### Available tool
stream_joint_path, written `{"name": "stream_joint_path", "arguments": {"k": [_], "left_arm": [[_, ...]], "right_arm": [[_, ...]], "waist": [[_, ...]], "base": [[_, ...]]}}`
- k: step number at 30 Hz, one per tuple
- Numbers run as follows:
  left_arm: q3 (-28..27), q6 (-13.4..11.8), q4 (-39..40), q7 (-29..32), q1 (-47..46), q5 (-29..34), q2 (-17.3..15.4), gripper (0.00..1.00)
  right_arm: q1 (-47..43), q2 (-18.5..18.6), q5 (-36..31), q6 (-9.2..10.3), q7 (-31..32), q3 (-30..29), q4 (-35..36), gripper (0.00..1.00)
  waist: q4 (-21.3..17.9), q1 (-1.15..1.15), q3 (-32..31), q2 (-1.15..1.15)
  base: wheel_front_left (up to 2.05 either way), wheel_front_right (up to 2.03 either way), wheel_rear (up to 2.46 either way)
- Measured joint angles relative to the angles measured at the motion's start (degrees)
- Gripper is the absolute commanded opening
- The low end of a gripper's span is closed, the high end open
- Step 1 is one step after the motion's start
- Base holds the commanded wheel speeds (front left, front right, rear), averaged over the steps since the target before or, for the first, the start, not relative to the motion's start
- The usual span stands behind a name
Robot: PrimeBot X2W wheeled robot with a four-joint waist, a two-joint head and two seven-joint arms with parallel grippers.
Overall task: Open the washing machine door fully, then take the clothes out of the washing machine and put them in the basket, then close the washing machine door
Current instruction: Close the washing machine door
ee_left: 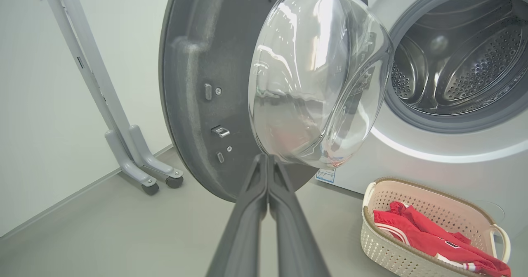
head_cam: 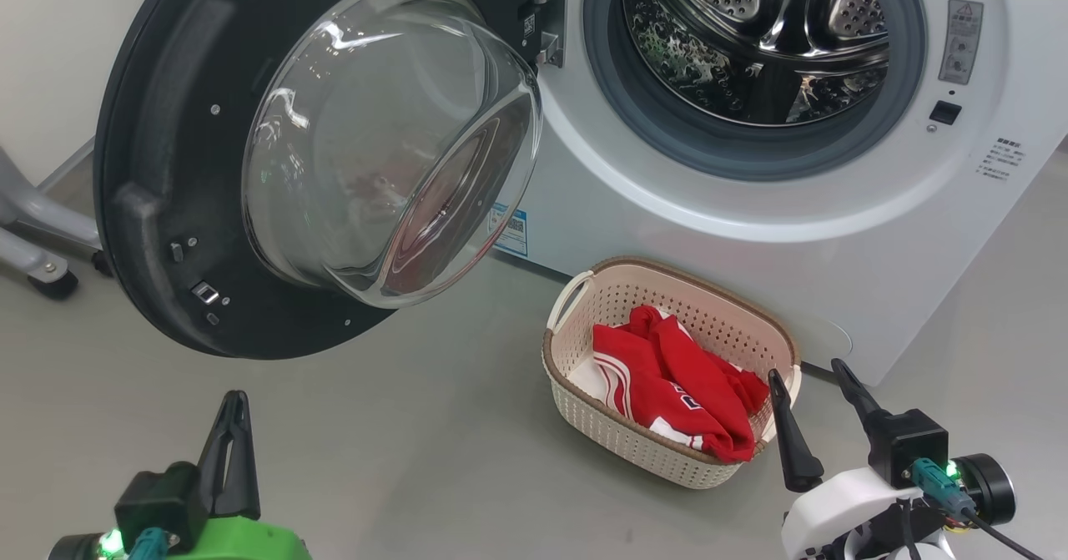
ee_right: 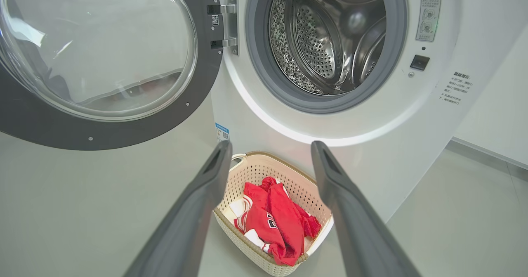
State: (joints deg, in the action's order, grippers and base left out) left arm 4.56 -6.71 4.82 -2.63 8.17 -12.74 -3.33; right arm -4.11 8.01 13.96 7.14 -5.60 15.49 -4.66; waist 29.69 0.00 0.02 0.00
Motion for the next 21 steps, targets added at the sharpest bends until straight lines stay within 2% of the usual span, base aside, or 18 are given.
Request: {"name": "stream_joint_path", "arguments": {"k": [4,9,10,15,18,21], "left_arm": [[-0.33,1.34,2.4,-1.75,-0.04,-3.31,0.15,0.0],[-0.9,5.21,5.93,-3.25,-0.26,-15.82,0.51,0.0],[-0.9,5.21,5.93,-3.25,-0.26,-15.82,0.51,0.0],[-0.65,9.49,9.78,-3.77,-0.39,-34.31,0.58,0.0],[2.77,10.27,13.22,-6.15,-0.48,-43.99,0.51,0.0],[7.15,12.2,17.83,-9.5,-0.5,-52.13,0.62,0.0]], "right_arm": [[0.0,0.01,0.0,0.0,0.0,0.01,0.0,1.0],[0.01,0.02,0.0,0.0,0.0,0.09,0.0,1.0],[0.01,0.02,0.0,0.0,0.0,0.09,0.0,1.0],[0.01,0.03,0.0,0.0,0.0,0.16,0.0,1.0],[0.01,0.03,0.0,0.0,0.0,0.19,-0.01,1.0],[0.01,0.03,0.0,0.0,0.01,0.19,-0.01,1.0]], "waist": [[0.09,0.0,0.09,0.0],[0.17,0.0,0.13,0.0],[0.17,0.0,0.13,0.0],[0.19,0.0,0.01,0.0],[0.18,0.0,-0.05,0.0],[0.14,0.0,-0.05,0.0]], "base": [[0.0,0.0,0.0],[0.0,0.0,0.0],[0.0,0.0,0.0],[0.0,0.0,0.0],[0.0,0.0,0.0],[0.0,0.0,0.0]]}}
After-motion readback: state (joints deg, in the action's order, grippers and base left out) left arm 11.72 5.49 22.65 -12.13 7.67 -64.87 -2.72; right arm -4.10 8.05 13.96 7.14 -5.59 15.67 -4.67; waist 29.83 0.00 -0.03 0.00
